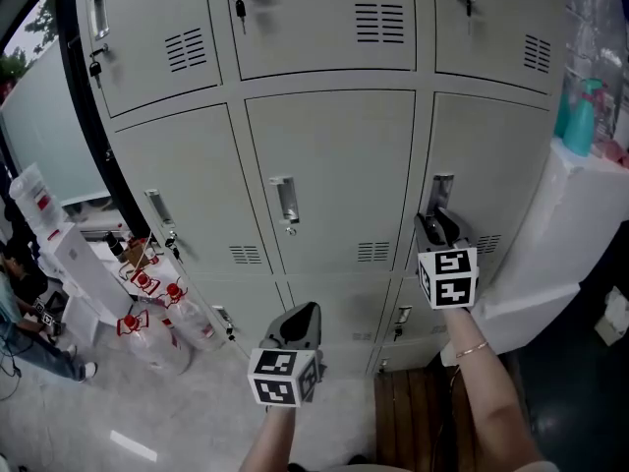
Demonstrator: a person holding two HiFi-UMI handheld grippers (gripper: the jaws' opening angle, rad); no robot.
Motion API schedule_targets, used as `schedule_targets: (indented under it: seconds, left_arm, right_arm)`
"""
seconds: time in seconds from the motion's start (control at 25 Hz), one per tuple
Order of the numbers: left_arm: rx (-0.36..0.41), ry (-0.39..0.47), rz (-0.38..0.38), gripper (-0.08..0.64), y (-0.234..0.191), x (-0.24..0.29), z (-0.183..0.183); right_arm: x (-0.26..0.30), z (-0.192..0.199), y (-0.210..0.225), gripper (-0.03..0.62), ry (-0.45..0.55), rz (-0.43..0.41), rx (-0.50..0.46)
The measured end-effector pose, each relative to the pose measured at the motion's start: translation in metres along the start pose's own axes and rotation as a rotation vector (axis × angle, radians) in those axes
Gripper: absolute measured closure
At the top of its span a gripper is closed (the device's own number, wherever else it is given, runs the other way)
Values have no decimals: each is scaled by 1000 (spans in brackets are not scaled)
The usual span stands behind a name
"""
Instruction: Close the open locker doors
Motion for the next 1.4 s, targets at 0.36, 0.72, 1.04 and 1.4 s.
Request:
schedule_targets:
  seconds: [0.36,0.72,1.04,1.4]
  left_arm:
    - [14,17,-23,540,-8,-10,-1]
    - [19,12,-10,540,-4,-22,2]
    - [2,-5,23,540,1,-33,10]
    - [10,-28,63,540,10,-43,22]
  right_arm:
    - [7,0,0,466,-13,-3,2]
    - [-29,-7,-2,465,21,-34,71]
    - [-90,2,-34,465,40,-129,145]
    - [-148,37,-89,476,-5,-235,264]
Point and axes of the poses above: the fingertips, and each gripper's own axes: x forward along the fingers, y to its right, z out of its underside, the point moved 9 cm from there along -x, backward along the fingers, and after that the axes turned 10 degrees about -x, right-handed, at the moved point
